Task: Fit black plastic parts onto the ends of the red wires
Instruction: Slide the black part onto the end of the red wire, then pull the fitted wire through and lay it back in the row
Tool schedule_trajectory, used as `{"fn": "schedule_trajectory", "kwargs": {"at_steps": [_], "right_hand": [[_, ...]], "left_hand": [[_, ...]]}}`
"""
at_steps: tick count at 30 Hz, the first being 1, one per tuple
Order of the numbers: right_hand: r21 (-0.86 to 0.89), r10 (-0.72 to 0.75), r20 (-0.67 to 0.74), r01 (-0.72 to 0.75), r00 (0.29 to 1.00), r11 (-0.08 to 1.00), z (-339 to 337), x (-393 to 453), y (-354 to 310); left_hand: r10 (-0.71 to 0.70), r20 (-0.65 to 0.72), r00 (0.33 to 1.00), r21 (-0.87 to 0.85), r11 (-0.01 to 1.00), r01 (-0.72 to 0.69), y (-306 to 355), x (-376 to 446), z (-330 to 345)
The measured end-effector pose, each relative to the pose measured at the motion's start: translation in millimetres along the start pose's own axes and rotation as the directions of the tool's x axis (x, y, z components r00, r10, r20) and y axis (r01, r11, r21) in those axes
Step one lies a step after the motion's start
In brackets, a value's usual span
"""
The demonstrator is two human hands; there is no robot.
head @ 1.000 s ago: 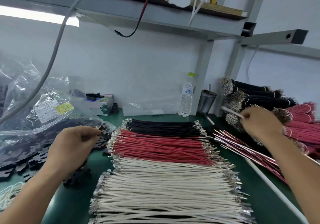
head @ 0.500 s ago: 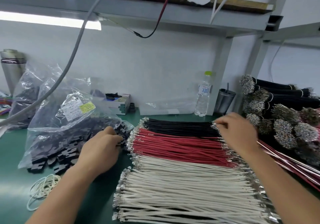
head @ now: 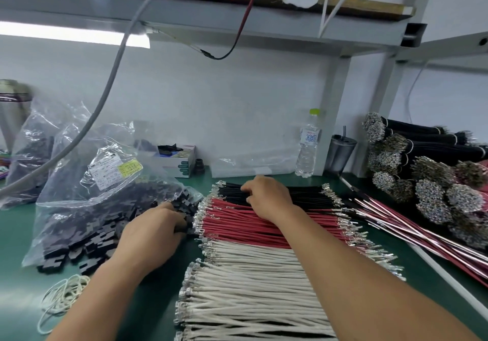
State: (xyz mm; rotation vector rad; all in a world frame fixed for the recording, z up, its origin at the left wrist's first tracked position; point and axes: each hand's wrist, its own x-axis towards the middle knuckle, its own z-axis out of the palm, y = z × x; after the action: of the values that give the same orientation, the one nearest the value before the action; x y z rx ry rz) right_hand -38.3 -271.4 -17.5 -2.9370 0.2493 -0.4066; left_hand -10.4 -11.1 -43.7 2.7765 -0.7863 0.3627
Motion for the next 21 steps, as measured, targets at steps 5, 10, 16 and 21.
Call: {"fn": "schedule_trajectory", "kwargs": {"at_steps": [5,10,16,21], "right_hand": [[-0.034,-0.042,-0.093,0.039,0.995,0.999,-2.5,-1.1,3.0],[-0.218,-0.195,-0.224,0.145,0.955,0.965,-15.9,-0.1,7.5],[-0.052,-0.054,-0.146,0.047,0.988,0.998,-49.7,12.3,10.8],[-0.031,0.011,-0.162,-0.016,0.987,0.999,-50.2,21.6,8.7]], "left_hand": [[-0.02,0.005,1.0,-0.015,1.0,0.02,-1.4,2.1,2.9],[-0.055,-0.028,0.998,0.049,0.997,0.057,-2.9,2.7,2.8],[-0.058,-0.064,0.996,0.053,0.997,0.061,-2.1,4.4,5.5],[-0.066,-0.142,0.988,0.034,0.997,0.071,-0.1,2.7,5.6]]}}
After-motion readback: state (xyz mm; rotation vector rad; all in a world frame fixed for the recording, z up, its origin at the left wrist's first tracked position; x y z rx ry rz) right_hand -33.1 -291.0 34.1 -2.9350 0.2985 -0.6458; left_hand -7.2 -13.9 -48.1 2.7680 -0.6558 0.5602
